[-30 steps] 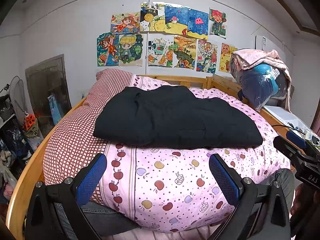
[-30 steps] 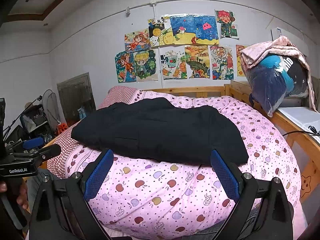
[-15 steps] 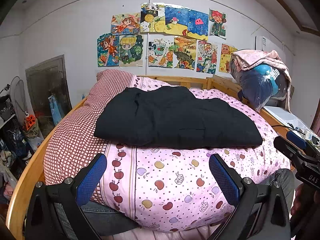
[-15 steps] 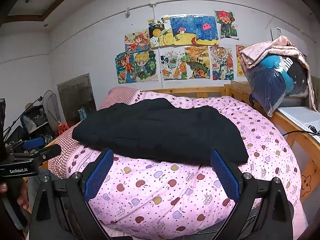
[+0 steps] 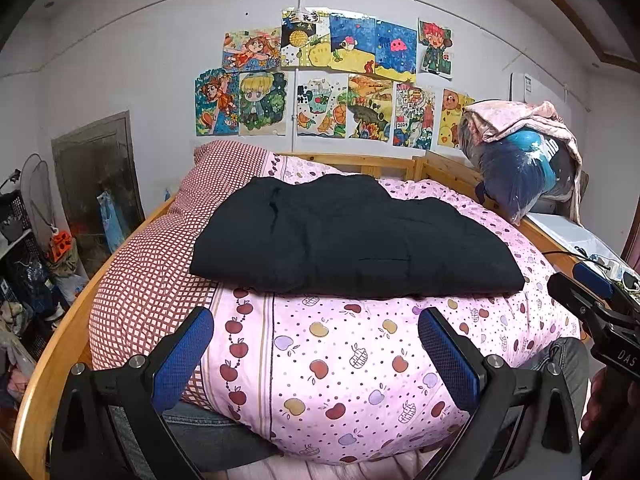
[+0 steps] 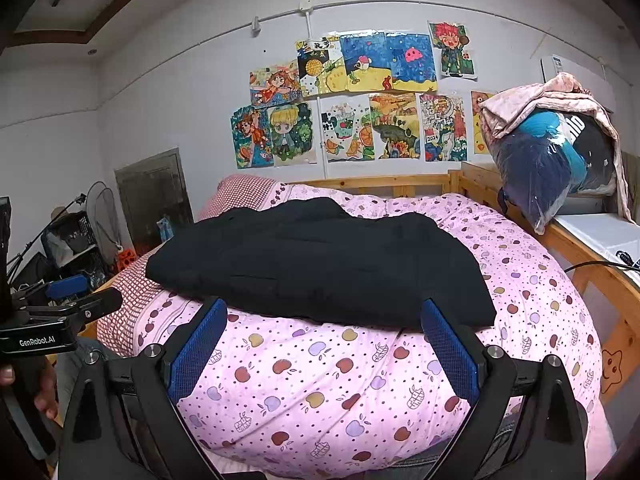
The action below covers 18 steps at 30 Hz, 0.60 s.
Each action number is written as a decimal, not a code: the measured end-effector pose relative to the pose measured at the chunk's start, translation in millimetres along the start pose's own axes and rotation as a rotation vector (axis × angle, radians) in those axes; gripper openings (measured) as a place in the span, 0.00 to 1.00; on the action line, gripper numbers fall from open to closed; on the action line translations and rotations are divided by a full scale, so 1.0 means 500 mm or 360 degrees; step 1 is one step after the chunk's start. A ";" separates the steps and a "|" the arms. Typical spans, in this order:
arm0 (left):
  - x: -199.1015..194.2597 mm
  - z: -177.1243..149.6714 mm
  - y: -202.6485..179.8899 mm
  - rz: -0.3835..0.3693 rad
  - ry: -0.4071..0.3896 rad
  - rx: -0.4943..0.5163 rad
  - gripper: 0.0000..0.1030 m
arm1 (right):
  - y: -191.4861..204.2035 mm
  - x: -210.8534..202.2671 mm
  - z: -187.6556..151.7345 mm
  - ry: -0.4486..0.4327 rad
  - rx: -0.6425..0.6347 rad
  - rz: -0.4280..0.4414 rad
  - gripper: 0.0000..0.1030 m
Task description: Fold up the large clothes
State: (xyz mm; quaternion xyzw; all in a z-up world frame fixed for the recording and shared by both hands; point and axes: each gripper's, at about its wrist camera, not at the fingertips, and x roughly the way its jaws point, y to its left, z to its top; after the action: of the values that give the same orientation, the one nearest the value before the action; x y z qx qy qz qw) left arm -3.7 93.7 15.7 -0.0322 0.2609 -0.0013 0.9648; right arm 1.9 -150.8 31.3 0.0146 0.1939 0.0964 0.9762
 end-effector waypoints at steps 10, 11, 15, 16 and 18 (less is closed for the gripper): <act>-0.001 0.000 0.000 0.0000 -0.0003 0.0000 1.00 | 0.003 -0.002 -0.002 -0.0002 0.0002 -0.0003 0.93; -0.001 -0.001 -0.001 0.0001 -0.0002 0.0000 1.00 | 0.003 -0.002 -0.002 -0.0001 0.0003 -0.0002 0.93; -0.002 -0.001 -0.001 0.0001 -0.0003 0.0001 1.00 | 0.004 -0.002 -0.002 -0.0004 0.0003 -0.0003 0.93; -0.002 -0.001 -0.001 0.0001 -0.0003 0.0000 1.00 | 0.003 -0.002 -0.002 -0.0003 0.0003 -0.0002 0.93; -0.001 -0.001 -0.001 0.0001 -0.0003 0.0001 1.00 | 0.003 -0.002 -0.003 -0.0002 0.0004 -0.0002 0.93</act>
State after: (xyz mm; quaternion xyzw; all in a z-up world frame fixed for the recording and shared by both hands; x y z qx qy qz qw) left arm -4.4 93.4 15.5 -0.0319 0.2600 -0.0009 0.9651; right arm 0.3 -149.3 30.5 0.0157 0.1936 0.0956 0.9763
